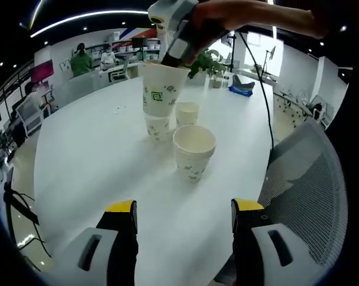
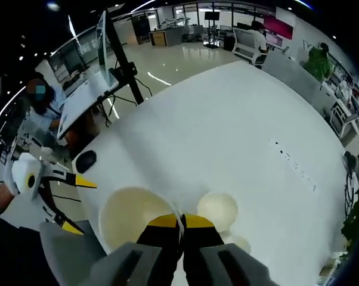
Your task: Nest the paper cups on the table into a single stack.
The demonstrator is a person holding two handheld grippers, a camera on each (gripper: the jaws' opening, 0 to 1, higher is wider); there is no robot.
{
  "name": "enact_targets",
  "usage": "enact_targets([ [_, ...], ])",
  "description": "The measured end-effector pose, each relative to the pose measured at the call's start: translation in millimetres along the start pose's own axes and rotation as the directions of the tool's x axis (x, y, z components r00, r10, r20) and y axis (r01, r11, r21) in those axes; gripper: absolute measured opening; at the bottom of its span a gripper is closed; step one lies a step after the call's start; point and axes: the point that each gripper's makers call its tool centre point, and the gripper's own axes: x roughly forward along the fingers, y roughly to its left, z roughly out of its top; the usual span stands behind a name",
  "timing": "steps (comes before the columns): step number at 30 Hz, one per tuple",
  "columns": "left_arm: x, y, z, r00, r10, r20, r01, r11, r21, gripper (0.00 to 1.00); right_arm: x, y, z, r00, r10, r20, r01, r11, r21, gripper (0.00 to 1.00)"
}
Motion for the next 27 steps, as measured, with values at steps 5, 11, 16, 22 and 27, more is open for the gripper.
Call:
enact_targets([
  [5,0,-0.5,1.4,1.0,0.004,0.001,-0.004,1.0,0.001,0.62,-5,14,-13.0,1.0,0.017,-0.014,-0.018,1.0,-0.017,0.0],
  [11,1,-2.8,5.2,1.0,0.001,0.006,-0.001,1.0,0.007,0.62,-8,26,-23.6,0.999,0.035,-0.037,-0.037,0.999,-0.035,0.0],
  [16,0,-2.9,7.5,1.0,0.002,0.01,-0.002,1.0,0.012,0.62,-7,33,-30.1,0.996,0.053,-0.065,-0.057,0.997,-0.059,0.0],
  [22,-1,-3.2,7.1,1.0,0.003,0.009,-0.003,1.0,0.012,0.62,-3,32,-35.8,0.994,0.051,-0.093,-0.06,0.993,-0.099,0.0],
  [27,-2,-3.5,7.6,1.0,0.004,0.01,-0.004,1.0,0.011,0.62,-2,37,-39.3,0.992,0.061,-0.108,-0.072,0.992,-0.104,0.0],
])
